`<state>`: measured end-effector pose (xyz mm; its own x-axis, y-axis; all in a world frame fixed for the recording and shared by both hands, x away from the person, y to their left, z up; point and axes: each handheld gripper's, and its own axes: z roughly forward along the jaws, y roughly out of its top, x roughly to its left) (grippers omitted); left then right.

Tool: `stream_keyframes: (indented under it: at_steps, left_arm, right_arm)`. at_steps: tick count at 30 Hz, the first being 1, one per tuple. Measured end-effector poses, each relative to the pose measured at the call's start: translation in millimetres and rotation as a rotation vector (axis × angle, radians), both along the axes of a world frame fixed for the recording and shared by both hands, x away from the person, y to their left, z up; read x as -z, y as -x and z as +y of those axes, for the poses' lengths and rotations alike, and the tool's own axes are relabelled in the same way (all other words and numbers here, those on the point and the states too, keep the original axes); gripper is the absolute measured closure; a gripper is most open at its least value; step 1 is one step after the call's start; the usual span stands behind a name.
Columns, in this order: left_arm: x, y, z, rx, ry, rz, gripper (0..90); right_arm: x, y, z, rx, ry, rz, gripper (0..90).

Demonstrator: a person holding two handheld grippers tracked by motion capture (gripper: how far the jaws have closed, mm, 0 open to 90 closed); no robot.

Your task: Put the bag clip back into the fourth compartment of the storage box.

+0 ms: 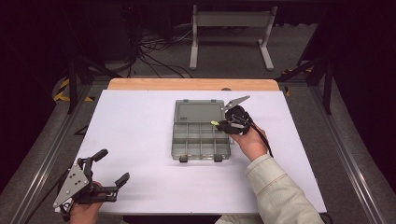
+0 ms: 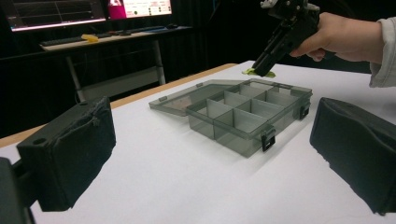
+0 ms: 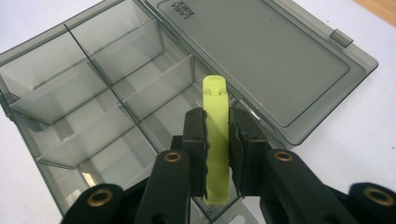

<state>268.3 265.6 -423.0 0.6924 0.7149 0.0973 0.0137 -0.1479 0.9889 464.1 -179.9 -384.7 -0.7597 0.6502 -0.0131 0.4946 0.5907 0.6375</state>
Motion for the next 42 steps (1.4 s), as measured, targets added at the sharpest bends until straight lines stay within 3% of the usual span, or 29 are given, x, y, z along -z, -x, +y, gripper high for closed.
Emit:
stream_keyframes:
  at_steps: [18,35,42]
  left_arm:
    - [-0.2,0.2,0.2,0.000,-0.002,0.001,0.8]
    - [-0.1,0.0,0.0,0.001,-0.003,0.001,0.8]
    - [-0.2,0.1,0.3,-0.001,-0.005,0.000,0.8]
  right_arm:
    - [18.0,-2.0,-2.5,0.017,-0.015,0.029,77.9]
    - [19.4,-1.0,-6.4,0.032,-0.036,0.042,77.6]
    - [17.6,-1.4,-9.1,0.046,-0.052,0.033,68.4]
